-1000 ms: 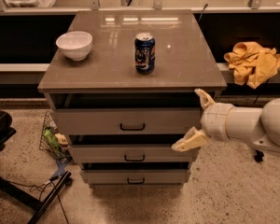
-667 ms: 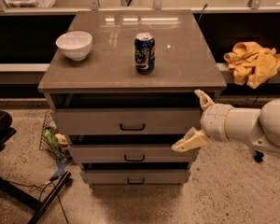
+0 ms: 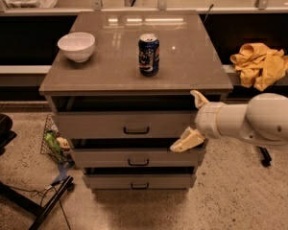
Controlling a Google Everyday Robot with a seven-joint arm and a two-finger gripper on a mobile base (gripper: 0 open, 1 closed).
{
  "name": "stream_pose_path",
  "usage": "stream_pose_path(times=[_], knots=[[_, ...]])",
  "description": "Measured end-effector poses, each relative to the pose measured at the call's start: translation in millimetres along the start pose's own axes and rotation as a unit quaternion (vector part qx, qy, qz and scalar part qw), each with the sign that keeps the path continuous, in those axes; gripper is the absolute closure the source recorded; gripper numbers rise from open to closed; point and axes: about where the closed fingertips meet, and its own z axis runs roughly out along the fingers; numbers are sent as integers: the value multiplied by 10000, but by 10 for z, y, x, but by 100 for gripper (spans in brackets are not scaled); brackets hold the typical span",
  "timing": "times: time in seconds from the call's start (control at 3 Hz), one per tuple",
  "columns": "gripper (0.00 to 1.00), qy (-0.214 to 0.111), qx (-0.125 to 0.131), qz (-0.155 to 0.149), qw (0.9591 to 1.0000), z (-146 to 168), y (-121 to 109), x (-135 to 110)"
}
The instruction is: Open top drawer
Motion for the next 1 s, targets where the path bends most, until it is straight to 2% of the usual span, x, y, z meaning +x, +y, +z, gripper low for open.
stream_pose_path(times=[0.33, 1.0], knots=[[0, 246, -110, -117, 9996, 182, 15, 84], [0, 250, -177, -175, 9994, 214, 38, 57]])
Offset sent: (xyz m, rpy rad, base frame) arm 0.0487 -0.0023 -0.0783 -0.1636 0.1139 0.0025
